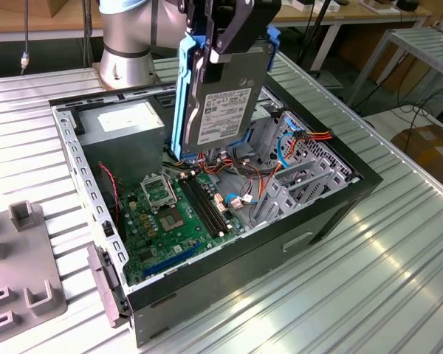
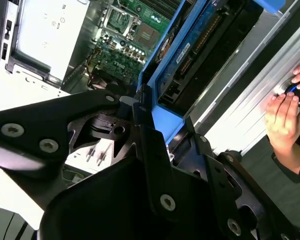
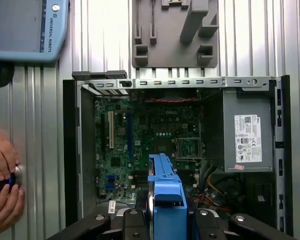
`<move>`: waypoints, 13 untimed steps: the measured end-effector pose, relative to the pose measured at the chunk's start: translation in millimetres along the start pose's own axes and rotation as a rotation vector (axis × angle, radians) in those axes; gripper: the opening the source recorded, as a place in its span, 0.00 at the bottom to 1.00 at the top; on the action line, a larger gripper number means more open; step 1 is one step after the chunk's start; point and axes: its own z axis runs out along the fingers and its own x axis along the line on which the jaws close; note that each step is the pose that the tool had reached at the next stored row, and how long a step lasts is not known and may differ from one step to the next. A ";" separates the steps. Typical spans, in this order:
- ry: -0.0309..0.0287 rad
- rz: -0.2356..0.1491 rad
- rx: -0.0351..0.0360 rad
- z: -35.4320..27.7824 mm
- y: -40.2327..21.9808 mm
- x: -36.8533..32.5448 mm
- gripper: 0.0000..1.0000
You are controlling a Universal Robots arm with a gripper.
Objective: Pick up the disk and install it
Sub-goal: 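Insert the disk into the insertion slot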
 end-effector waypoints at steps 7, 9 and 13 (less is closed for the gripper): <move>0.0067 0.000 0.0002 0.5 -0.4 15.4 0.37; 0.0084 0.000 0.0002 0.6 -0.5 18.9 0.37; 0.0102 0.000 0.0003 1.3 -2.9 23.9 0.37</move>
